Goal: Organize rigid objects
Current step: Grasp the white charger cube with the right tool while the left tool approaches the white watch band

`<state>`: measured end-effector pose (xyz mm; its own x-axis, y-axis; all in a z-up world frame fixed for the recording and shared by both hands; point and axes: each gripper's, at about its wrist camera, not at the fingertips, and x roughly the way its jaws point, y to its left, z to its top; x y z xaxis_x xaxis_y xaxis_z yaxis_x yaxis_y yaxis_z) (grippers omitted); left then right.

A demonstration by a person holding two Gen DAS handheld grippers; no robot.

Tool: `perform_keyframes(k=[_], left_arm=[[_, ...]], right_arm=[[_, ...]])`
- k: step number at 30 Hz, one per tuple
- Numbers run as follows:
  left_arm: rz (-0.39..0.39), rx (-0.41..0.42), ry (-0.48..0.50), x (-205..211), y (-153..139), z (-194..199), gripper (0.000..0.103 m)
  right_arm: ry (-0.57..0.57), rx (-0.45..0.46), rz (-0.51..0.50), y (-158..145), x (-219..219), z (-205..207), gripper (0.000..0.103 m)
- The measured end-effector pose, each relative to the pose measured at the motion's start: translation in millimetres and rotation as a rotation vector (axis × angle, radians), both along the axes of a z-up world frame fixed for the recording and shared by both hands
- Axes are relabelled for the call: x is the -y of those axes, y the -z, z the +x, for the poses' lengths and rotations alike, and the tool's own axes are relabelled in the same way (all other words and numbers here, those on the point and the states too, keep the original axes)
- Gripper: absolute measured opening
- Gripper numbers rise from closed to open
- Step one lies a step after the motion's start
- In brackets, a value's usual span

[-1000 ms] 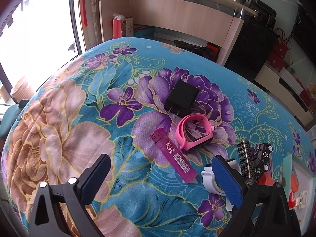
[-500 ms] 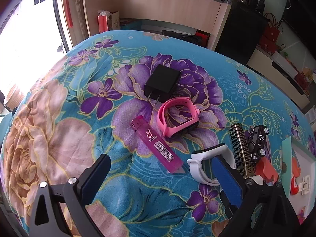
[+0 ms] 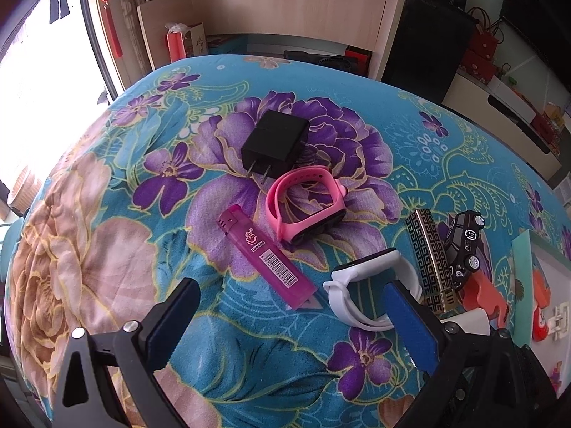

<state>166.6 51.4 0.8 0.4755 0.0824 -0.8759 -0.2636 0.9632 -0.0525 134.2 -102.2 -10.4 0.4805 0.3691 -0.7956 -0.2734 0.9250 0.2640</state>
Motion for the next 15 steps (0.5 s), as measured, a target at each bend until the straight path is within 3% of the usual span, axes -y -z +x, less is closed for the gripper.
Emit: perform_keyframes(k=[15], left_arm=[[0.005,0.022,0.027,8,-7,-2,0.103]], right_arm=[[0.118,0.059,0.029,-23,42,0,0.061]])
